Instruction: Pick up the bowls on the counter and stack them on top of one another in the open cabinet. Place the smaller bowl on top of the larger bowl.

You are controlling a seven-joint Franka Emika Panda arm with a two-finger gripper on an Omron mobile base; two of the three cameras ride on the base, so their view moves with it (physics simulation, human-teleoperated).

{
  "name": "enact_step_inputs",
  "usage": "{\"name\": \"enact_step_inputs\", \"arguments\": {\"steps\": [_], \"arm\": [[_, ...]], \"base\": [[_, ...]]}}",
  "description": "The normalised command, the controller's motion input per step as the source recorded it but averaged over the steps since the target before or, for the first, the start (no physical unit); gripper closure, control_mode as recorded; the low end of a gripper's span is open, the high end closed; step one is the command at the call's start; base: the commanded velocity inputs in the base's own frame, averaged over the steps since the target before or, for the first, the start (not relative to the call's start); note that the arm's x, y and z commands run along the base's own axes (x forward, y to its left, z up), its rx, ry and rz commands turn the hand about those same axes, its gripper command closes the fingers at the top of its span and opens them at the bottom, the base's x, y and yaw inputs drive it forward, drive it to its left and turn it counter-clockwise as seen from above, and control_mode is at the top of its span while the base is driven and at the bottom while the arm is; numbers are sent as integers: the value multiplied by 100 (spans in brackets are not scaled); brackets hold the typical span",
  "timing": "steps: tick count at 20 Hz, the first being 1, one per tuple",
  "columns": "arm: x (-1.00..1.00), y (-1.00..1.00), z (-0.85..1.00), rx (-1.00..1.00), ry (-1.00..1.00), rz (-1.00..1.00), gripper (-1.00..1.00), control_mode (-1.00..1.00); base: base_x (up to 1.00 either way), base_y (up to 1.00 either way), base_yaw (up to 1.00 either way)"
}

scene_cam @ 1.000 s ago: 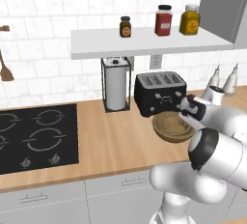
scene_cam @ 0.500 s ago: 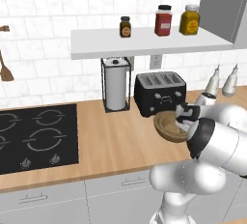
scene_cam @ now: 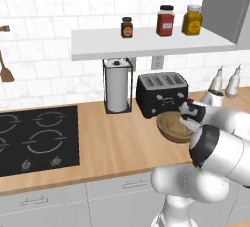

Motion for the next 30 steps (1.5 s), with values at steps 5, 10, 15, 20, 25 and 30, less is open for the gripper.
{"name": "enact_step_inputs", "arguments": {"steps": [5,10,15,20,25,30], "arm": [[-74,1,95,0,-42,0,100,-100],[-88,20,100,-1,-62,0,100,-100],[-60,70,100,-7,-56,6,100,-100],[-44,98,100,-5,-41,13,100,-100],[-21,100,100,-9,-26,14,100,-100],[60,100,72,-3,10,0,100,-100]], "base": [[0,0,0],[0,0,0],[0,0,0],[0,0,0],[0,0,0],[0,0,0]]}}
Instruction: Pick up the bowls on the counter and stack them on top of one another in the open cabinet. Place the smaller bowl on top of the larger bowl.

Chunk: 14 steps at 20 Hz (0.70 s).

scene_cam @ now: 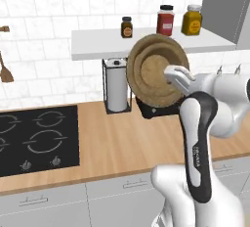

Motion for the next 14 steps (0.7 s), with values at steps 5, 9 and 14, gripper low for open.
{"name": "enact_step_inputs", "arguments": {"steps": [5,9,14], "arm": [[88,100,72,1,7,-11,100,-100],[66,91,93,12,7,-14,100,-100],[86,53,57,0,48,-14,100,-100]], "base": [[0,0,0],[0,0,0],[0,0,0]]}}
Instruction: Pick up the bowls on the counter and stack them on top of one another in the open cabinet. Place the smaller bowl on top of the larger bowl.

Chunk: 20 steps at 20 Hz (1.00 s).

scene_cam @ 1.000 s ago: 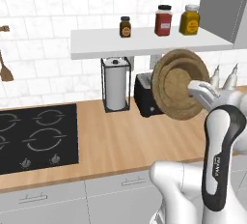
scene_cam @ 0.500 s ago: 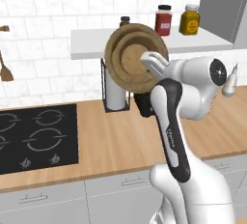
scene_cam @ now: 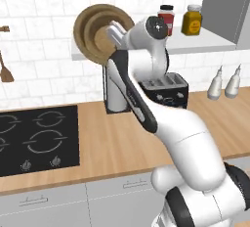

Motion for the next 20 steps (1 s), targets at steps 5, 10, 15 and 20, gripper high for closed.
{"name": "enact_step_inputs", "arguments": {"steps": [5,10,15,20], "arm": [[63,34,26,0,39,-10,100,-100],[40,8,-18,0,1,0,100,-100],[76,11,-23,-2,6,0,100,-100],[81,5,-33,-9,3,0,100,-100]], "base": [[0,0,0],[0,0,0],[0,0,0],[0,0,0]]}}
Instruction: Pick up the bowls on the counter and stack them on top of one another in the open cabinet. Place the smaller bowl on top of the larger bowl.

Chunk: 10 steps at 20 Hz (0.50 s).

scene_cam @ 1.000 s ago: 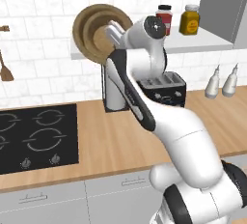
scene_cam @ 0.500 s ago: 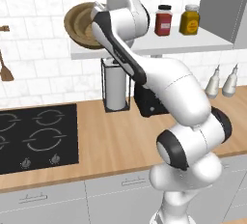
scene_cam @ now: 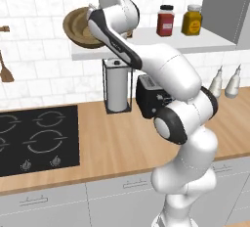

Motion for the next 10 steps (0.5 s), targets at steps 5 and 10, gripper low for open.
{"name": "enact_step_inputs", "arguments": {"steps": [5,10], "arm": [[89,5,-5,-4,0,-2,100,-100],[28,0,-2,0,0,0,-100,-100]], "base": [[0,0,0],[0,0,0]]}}
